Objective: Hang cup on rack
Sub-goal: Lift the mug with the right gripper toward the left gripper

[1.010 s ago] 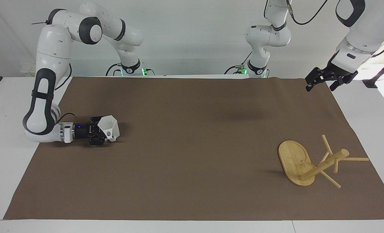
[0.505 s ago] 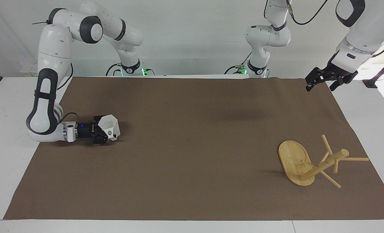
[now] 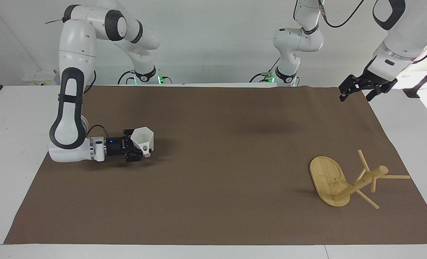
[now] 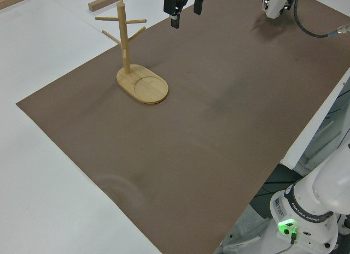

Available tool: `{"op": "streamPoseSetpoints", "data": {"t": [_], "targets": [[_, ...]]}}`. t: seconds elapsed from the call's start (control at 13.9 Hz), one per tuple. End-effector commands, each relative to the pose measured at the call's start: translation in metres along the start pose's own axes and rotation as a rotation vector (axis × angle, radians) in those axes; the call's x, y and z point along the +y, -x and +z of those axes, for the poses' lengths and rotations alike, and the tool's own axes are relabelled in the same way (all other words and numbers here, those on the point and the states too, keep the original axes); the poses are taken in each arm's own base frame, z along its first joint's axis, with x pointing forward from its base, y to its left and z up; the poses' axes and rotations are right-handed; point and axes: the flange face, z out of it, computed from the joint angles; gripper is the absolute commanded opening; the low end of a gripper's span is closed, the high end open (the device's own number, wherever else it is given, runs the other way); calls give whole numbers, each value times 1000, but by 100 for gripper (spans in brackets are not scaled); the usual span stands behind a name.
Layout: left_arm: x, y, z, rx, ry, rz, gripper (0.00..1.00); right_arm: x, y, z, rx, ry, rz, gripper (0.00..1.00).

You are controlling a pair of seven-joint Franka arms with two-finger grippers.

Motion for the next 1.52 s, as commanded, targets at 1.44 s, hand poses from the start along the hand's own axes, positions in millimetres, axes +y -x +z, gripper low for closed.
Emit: {"op": "streamPoseSetpoints", "data": {"t": [1.44], "targets": [[294, -46, 98, 21, -29, -505, 98, 49, -159, 327, -19, 258, 201, 21]]}}
